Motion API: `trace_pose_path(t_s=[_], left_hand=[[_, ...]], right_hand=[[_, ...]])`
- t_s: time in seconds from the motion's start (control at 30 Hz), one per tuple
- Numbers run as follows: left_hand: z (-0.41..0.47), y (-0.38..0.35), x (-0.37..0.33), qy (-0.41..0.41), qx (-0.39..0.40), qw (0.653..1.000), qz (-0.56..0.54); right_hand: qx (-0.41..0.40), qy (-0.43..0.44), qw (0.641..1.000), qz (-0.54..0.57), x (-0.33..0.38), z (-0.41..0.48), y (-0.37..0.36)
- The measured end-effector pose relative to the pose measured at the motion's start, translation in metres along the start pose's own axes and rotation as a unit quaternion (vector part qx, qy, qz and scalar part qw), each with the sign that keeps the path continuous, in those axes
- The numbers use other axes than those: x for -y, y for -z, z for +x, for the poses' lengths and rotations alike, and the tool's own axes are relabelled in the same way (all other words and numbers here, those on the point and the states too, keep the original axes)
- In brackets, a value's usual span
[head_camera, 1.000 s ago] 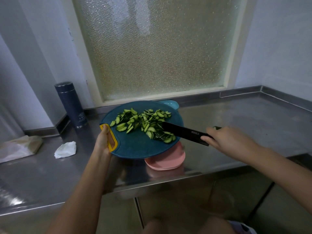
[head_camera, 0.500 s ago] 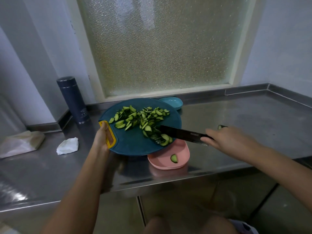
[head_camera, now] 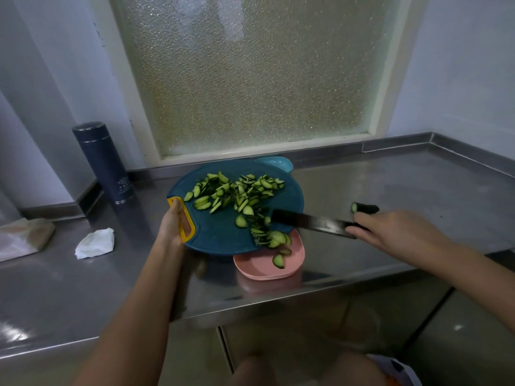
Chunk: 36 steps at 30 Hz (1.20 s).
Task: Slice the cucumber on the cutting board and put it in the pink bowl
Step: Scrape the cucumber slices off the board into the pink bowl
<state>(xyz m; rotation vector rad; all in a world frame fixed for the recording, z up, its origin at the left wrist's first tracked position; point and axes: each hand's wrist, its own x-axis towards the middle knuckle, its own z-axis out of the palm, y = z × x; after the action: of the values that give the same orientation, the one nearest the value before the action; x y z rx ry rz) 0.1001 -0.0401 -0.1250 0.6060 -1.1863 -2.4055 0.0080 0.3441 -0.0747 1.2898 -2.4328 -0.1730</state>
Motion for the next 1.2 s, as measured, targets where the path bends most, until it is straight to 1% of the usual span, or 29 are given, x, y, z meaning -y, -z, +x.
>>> trace_pose_path(t_s=[0.17,0.27,0.43,0.57,0.73,0.9,1.0,1.2], left_hand=[[0.011,0.007,-0.001,0.017,0.049,0.999,0.007],[0.014,0.008,-0.001,0.030,0.067,0.997,-0.003],[0.015,0.005,-0.003,0.024,0.105,0.994,0.001],[0.020,0.006,-0.006,0.027,0.100,0.995,0.001],[0.027,0.010,-0.001,0.036,0.094,0.995,0.006],[0.034,0.012,0.003,0.039,0.079,0.996,0.012],[0.035,0.013,0.004,0.037,0.081,0.996,0.004],[0.037,0.012,0.004,0.034,0.083,0.996,0.001]], right_hand=[[-0.083,-0.101,0.991,0.017,-0.018,0.034,-0.008],[-0.070,-0.146,0.986,0.028,-0.023,0.066,-0.009],[-0.030,-0.144,0.989,0.027,-0.023,0.101,-0.015],[-0.002,-0.119,0.991,0.057,-0.021,0.101,-0.020],[0.037,-0.119,0.986,0.108,-0.015,0.089,-0.021],[0.077,-0.093,0.984,0.131,-0.014,0.085,-0.017],[0.086,-0.080,0.985,0.127,-0.008,0.083,-0.015],[0.069,-0.096,0.985,0.128,0.002,0.079,-0.017]])
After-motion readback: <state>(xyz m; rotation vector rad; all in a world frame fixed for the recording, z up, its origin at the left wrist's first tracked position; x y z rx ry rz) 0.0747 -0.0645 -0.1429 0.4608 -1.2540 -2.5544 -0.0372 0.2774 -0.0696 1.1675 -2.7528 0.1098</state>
